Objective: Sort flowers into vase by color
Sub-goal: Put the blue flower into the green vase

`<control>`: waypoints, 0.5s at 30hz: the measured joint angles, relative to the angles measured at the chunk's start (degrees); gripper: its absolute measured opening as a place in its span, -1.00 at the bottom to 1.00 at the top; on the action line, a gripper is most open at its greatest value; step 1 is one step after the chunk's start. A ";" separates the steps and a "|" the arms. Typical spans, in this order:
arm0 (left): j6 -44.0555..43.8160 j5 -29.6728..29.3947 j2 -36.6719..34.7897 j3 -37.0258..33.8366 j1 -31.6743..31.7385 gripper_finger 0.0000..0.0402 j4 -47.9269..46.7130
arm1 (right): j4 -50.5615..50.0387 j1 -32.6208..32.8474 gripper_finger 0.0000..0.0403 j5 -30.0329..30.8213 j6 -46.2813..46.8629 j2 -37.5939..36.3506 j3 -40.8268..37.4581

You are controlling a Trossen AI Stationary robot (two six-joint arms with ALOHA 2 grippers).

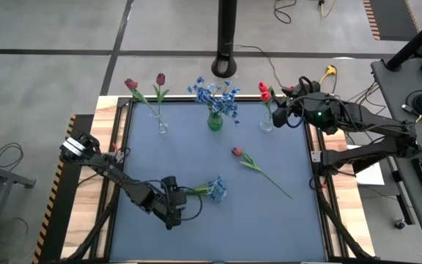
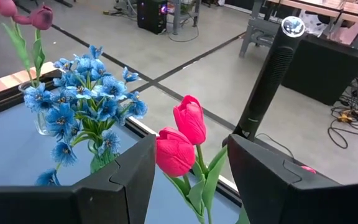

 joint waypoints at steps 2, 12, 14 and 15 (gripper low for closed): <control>-0.03 -1.33 0.00 -0.09 0.00 0.30 -0.28 | 0.07 0.00 -0.05 -0.02 -0.30 0.00 0.00; -3.01 -4.16 -0.07 -3.73 0.21 0.28 0.90 | 1.47 0.37 -0.05 -1.14 -1.17 -0.07 0.00; -3.01 -4.33 -0.07 -4.04 0.13 0.23 1.48 | 1.78 0.39 -0.05 -2.26 -1.47 -0.07 0.22; -3.01 -4.36 -0.07 -4.09 0.15 0.20 1.59 | 1.78 0.39 -0.05 -2.91 -1.53 -0.07 0.54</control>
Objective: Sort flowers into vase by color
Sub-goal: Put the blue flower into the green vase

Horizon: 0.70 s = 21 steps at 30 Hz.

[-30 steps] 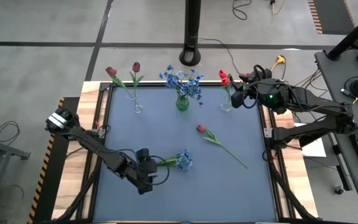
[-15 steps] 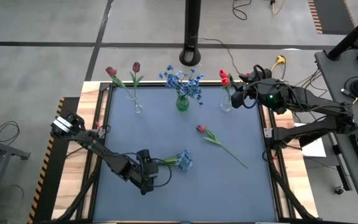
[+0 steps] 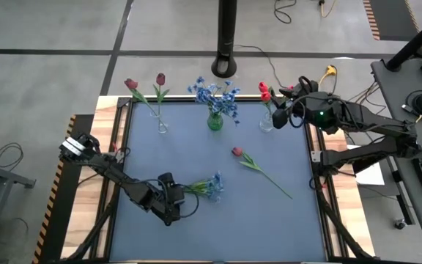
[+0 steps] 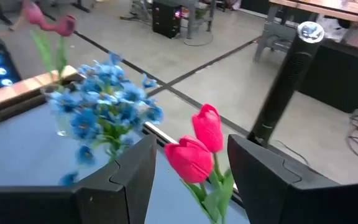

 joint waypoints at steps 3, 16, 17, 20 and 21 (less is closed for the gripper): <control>0.00 -0.11 0.00 -0.04 0.01 0.09 0.00 | 0.13 0.00 -0.05 -0.61 -0.54 0.00 1.03; -1.63 0.11 0.00 -0.11 0.02 -0.68 -0.15 | 0.00 0.00 -0.05 -1.66 -3.40 0.00 2.96; -1.90 0.27 0.04 -0.13 0.02 -0.75 -0.03 | -0.01 0.00 -0.05 -2.32 -3.45 -0.01 2.96; -2.01 0.12 0.09 -0.14 -0.06 -0.94 0.04 | 0.01 0.00 -0.05 -4.77 -3.47 0.00 2.96; -2.03 -0.28 0.09 -0.15 -0.13 -0.97 0.04 | 0.03 0.00 -0.05 -5.54 -3.47 0.00 2.96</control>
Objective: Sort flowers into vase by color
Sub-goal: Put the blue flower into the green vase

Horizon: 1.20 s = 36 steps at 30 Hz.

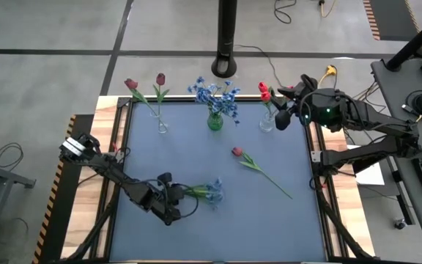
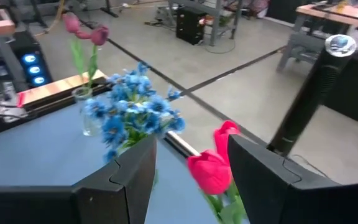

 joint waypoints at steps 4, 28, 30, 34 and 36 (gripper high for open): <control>-0.18 -2.99 0.04 -0.03 -0.67 -0.98 -0.25 | 0.06 0.84 -0.05 -1.03 -0.92 0.00 0.00; 1.00 -7.01 -6.83 0.71 -2.33 -0.68 2.16 | 4.58 15.28 -0.05 -1.11 -8.55 0.33 0.00; 1.36 -6.45 -5.98 0.47 -1.61 -0.52 2.03 | 4.64 15.66 -0.05 -1.06 -8.55 0.80 0.00; 2.63 -6.39 -3.95 0.01 -0.79 -0.18 1.61 | 4.68 15.87 -0.05 -0.97 -8.48 2.07 0.00; 2.75 -5.45 -2.76 -0.40 -0.57 -0.07 1.87 | 4.63 15.87 -0.05 -0.99 -8.46 2.67 0.00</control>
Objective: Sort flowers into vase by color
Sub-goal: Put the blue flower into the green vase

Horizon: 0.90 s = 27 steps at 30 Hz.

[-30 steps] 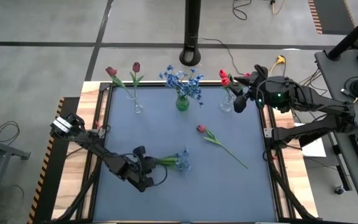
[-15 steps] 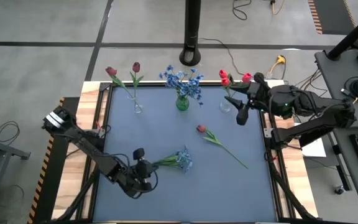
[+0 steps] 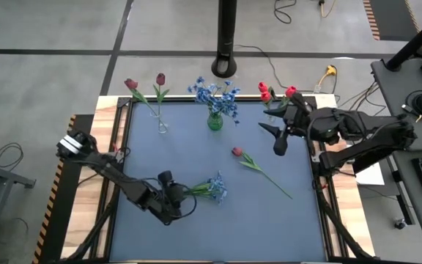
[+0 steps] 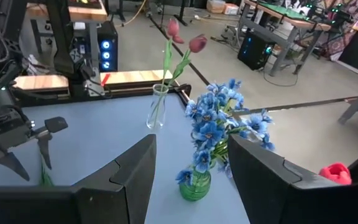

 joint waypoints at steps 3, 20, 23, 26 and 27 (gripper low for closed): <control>-1.10 1.91 1.65 -1.35 0.07 -0.03 1.25 | -0.01 0.00 -0.05 0.00 -0.07 0.90 0.00; -5.53 -4.75 3.94 -2.94 -0.11 -0.94 2.64 | 7.10 1.28 -0.05 -3.26 -2.31 5.37 0.02; -5.44 -6.65 3.19 -2.58 -0.83 -0.98 2.78 | 12.92 2.52 -0.05 -6.15 -6.39 7.12 0.70; -5.25 -10.01 2.00 -1.74 -2.37 -0.99 3.47 | 13.16 3.13 -0.05 -5.75 -8.81 8.29 2.63; -4.98 -11.15 1.64 -1.63 -3.07 -0.99 3.72 | 13.18 3.13 -0.05 -5.63 -9.12 8.37 3.01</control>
